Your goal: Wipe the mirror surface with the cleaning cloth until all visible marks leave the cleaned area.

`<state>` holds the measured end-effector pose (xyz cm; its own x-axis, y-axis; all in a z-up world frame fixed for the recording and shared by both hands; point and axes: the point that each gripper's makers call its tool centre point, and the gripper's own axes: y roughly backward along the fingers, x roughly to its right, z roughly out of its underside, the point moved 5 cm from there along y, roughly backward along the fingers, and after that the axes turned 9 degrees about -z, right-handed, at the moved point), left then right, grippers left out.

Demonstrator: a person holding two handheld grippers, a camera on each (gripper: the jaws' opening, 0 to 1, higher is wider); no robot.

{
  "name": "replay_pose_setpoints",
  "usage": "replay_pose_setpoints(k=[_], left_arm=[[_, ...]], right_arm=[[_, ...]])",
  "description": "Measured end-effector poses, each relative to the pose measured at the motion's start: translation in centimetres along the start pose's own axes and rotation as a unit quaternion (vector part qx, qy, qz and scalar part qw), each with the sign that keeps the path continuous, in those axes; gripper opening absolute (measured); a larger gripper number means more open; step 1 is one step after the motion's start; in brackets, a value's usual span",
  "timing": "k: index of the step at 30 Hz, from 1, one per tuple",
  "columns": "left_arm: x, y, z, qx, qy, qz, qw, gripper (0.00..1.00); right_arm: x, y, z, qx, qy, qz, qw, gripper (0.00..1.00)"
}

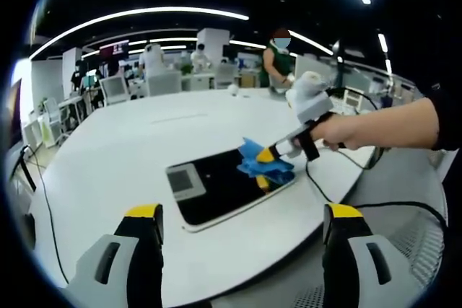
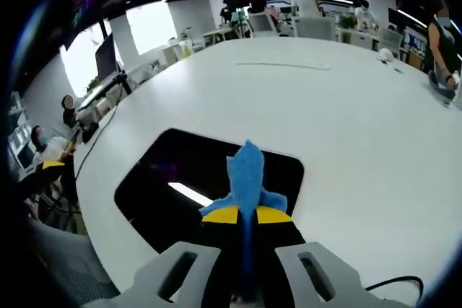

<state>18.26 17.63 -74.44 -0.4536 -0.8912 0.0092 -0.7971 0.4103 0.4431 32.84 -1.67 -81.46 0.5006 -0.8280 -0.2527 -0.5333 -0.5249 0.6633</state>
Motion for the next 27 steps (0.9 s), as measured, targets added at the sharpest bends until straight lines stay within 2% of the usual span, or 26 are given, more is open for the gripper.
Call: replay_pose_setpoints(k=[18, 27], left_arm=[[0.2, -0.1, 0.1, -0.010, -0.006, 0.011, 0.9999, 0.93], [0.2, -0.1, 0.2, -0.015, -0.007, 0.013, 0.9998, 0.93]], right_arm=[[1.9, -1.8, -2.3, 0.002, 0.004, 0.011, 0.9999, 0.01], [2.4, -2.1, -2.9, 0.009, -0.005, 0.010, 0.9999, 0.01]])
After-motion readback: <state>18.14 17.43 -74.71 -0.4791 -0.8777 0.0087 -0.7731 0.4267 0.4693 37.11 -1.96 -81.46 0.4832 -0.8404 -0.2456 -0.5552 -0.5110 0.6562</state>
